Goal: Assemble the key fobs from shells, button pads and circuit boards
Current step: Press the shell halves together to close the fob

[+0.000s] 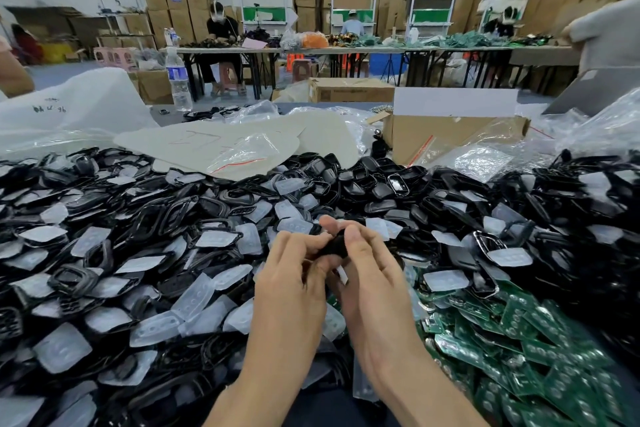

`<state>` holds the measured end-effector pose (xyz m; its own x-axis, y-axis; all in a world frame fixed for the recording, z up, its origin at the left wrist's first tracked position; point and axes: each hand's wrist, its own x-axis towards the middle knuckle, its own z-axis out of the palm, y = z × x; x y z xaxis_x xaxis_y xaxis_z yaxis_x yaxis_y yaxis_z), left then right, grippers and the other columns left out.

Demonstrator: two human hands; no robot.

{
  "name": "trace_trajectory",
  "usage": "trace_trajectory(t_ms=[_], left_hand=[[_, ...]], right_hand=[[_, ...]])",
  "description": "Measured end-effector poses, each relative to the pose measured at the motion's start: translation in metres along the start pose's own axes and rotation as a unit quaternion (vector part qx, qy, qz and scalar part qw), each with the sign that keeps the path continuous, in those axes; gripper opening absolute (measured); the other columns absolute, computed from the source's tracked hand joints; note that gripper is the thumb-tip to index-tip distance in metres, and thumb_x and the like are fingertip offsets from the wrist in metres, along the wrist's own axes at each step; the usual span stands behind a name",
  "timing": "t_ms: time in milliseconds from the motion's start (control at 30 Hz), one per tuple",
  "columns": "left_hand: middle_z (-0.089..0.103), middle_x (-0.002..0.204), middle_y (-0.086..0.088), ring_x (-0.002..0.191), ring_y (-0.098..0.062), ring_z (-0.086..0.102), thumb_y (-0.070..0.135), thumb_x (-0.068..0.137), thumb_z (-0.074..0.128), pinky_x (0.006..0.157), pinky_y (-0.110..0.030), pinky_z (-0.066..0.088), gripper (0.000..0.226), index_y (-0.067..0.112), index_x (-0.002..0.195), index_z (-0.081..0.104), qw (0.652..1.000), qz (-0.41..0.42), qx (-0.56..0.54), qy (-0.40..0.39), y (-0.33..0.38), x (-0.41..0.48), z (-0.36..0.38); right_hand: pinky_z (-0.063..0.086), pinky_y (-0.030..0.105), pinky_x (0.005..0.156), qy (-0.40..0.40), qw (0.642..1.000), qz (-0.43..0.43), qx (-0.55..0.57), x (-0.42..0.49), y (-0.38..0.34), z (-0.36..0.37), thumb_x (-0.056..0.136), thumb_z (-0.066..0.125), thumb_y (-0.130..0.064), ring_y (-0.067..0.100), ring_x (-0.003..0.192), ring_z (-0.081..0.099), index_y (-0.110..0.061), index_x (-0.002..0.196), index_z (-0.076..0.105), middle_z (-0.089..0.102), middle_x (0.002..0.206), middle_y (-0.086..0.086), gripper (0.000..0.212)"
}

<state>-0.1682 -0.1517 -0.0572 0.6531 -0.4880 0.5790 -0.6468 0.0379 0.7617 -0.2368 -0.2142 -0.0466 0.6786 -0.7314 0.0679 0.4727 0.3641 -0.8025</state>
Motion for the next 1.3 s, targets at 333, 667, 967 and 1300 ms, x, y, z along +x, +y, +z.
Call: trace_trajectory(t_ms=[333,667,967,1300], left_hand=[[0.056,0.099,0.018,0.096,0.0,0.061,0.006,0.092,0.07,0.075,-0.009,0.045,0.022,0.024,0.105,0.069,1.0,0.012,0.027,-0.008,-0.001,-0.004,0.004],[0.058,0.089,0.018,0.09,0.004,0.059,-0.01,0.084,0.071,0.076,-0.003,0.04,0.029,0.018,0.092,0.073,0.998,0.002,0.058,0.022,-0.001,0.001,0.006],[0.057,0.093,0.017,0.093,0.0,0.061,0.005,0.088,0.073,0.077,-0.007,0.043,0.019,0.021,0.098,0.072,0.999,-0.004,0.036,-0.012,0.0,0.0,0.005],[0.055,0.099,0.016,0.094,-0.007,0.061,0.018,0.092,0.072,0.078,-0.019,0.049,0.017,0.024,0.107,0.07,0.998,0.028,0.059,-0.027,0.0,0.003,-0.005]], right_hand=[[0.059,0.026,0.067,0.031,0.996,0.033,0.077,0.003,0.001,-0.001,0.104,0.05,-0.023,0.013,0.08,0.071,-0.017,0.088,0.08,0.076,0.11,0.009,0.034],[0.06,0.025,0.069,0.04,0.993,0.036,0.104,0.004,0.007,0.001,0.096,0.056,-0.03,0.015,0.078,0.071,-0.022,0.081,0.081,0.077,0.096,0.008,0.03],[0.059,0.026,0.067,0.039,0.996,0.011,0.082,0.005,0.005,-0.005,0.105,0.047,-0.025,0.015,0.081,0.071,-0.023,0.085,0.081,0.077,0.103,0.007,0.04],[0.057,0.022,0.082,-0.011,0.999,-0.031,-0.02,0.004,0.004,-0.007,0.107,0.044,-0.022,0.012,0.109,0.07,-0.024,0.106,0.079,0.074,0.12,0.0,0.035]])
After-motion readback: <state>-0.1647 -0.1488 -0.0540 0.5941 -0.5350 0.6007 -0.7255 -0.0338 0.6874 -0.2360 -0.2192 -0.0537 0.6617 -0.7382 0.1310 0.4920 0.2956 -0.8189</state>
